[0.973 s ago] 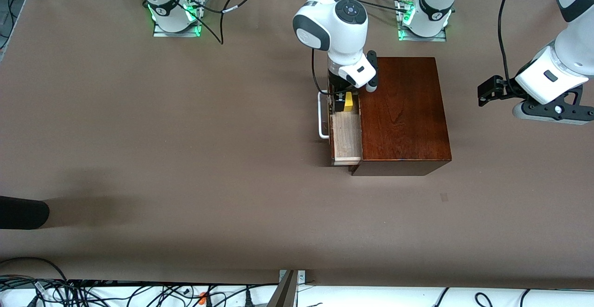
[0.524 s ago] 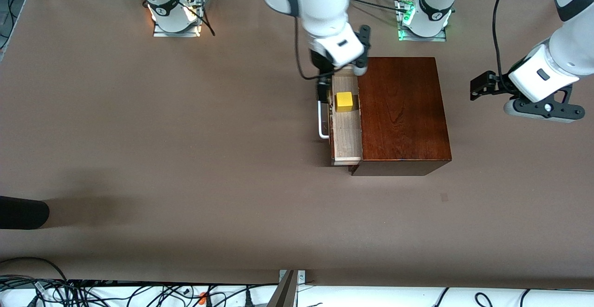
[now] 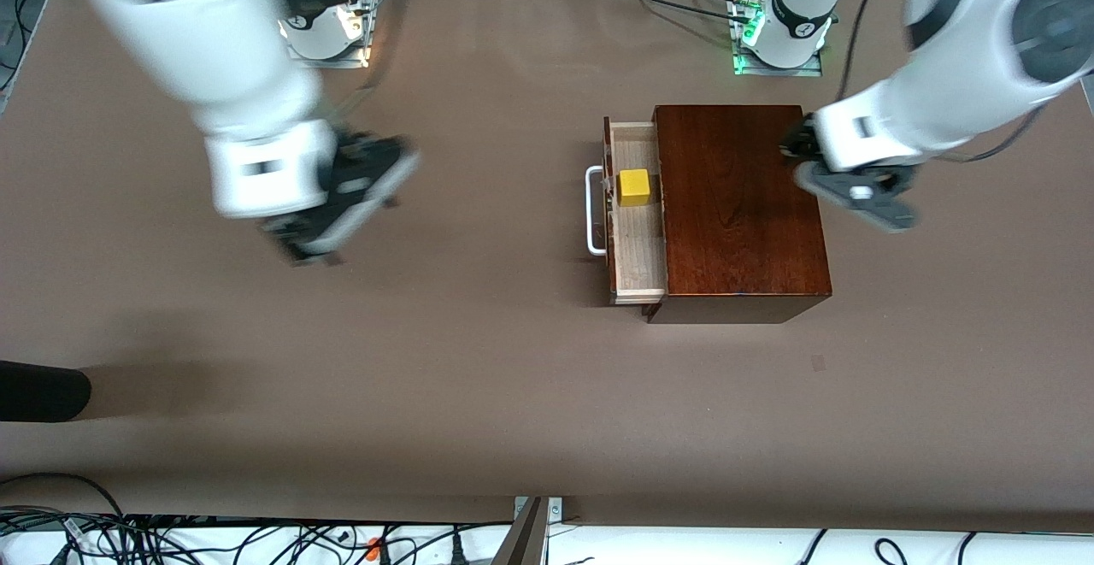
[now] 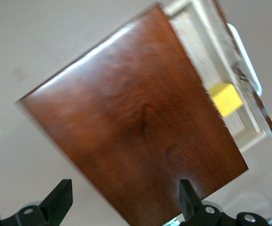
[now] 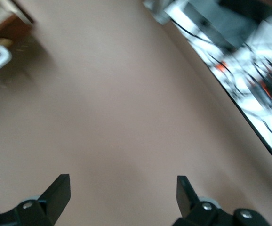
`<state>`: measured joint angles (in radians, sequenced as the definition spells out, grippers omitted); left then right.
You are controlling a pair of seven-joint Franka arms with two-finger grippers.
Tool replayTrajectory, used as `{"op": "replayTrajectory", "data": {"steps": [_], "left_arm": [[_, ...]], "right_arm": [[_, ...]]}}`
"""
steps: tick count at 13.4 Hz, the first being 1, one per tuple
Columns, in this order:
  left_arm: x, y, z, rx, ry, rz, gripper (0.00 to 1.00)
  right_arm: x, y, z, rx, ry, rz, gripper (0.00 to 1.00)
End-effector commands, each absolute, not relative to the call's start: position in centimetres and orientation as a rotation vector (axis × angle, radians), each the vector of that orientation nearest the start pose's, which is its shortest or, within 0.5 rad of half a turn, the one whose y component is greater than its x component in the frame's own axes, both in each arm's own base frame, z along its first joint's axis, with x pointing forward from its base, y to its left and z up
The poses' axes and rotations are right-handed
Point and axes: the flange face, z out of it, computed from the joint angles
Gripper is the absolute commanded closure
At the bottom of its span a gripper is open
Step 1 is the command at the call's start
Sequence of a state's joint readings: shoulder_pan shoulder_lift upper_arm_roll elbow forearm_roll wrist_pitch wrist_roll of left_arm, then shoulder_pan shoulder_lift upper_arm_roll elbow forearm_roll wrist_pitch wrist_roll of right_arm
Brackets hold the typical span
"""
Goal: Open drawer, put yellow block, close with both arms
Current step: 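Raise the right gripper away while the left gripper reaches the drawer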
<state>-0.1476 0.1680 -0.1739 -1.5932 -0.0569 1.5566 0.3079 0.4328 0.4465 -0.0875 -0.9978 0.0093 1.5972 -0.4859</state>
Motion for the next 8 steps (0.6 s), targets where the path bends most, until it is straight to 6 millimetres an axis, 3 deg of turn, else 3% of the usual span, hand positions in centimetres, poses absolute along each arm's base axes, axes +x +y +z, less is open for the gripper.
{"op": "replayTrajectory", "data": {"steps": [1,4,8], "left_arm": [[56.4,-24.1,48.8,-3.039,1.289,0.325,0.0],[56.5,-31.4,45.2,-2.921,1.708,0.148,0.0],[54.7,-40.0,40.9,-2.638,2.209,-0.067,0.0]], "right_arm": [[64.7,16.9,62.8,-2.914,-1.062,-0.181,0.0],[64.0,9.0,62.8,-2.961,-0.832,-0.125,0.0],[60.0,6.0,63.5,-3.007,-0.507,-0.055,0.0]]}}
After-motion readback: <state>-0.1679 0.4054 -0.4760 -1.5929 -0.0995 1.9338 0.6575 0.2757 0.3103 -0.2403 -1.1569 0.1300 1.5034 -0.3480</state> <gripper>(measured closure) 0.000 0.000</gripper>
